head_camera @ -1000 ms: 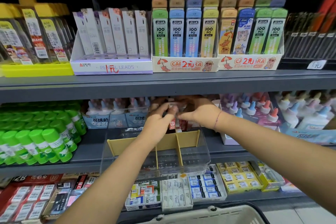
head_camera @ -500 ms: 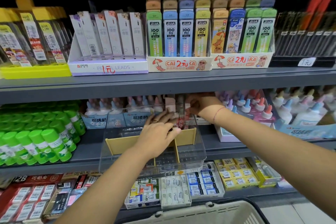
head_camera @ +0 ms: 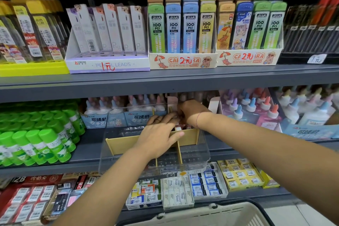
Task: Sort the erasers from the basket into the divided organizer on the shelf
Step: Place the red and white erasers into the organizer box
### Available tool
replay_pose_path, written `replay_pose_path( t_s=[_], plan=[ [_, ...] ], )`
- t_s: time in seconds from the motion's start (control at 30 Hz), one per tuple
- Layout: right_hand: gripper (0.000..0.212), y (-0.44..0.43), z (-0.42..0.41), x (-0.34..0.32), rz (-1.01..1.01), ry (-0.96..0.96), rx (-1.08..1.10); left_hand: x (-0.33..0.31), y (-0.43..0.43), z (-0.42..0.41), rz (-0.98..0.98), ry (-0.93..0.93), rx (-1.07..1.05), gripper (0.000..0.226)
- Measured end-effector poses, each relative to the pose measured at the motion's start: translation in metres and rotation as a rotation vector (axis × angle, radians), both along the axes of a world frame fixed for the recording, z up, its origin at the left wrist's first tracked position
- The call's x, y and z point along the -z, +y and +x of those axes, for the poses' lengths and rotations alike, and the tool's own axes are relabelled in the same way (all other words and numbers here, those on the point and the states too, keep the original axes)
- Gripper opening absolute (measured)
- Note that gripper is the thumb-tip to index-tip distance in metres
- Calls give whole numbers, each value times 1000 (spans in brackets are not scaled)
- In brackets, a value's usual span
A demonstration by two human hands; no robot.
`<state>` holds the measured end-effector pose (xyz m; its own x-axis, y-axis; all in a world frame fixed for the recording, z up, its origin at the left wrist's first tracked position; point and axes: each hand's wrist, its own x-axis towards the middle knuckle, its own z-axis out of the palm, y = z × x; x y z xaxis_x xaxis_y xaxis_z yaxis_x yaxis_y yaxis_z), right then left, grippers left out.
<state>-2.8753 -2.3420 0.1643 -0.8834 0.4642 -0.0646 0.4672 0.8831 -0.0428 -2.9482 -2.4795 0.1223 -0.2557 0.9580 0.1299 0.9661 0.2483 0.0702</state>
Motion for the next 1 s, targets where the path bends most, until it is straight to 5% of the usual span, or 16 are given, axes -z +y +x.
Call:
replay_pose_path(
  t_s=[0.23, 0.37, 0.43, 0.6, 0.87, 1.0],
  plan=[
    [23, 10, 2, -18, -160, -165, 22, 0, 1, -1, -46, 22, -4, 58],
    [39, 11, 7, -30, -710, -270, 87, -1, 0, 0, -77, 69, 6, 67],
    [54, 6, 6, -36, -823, -312, 98, -1, 0, -2, -87, 86, 20, 69],
    [97, -3, -4, -37, -849, -503, 108, -6, -2, -5, -123, 62, 66, 78],
    [84, -25, -12, -25, -696, -588, 150, 2, 2, -15, -209, -33, 22, 107],
    [83, -24, -9, -21, -775, -583, 125, 5, 3, -15, -195, -4, 3, 96]
  ],
)
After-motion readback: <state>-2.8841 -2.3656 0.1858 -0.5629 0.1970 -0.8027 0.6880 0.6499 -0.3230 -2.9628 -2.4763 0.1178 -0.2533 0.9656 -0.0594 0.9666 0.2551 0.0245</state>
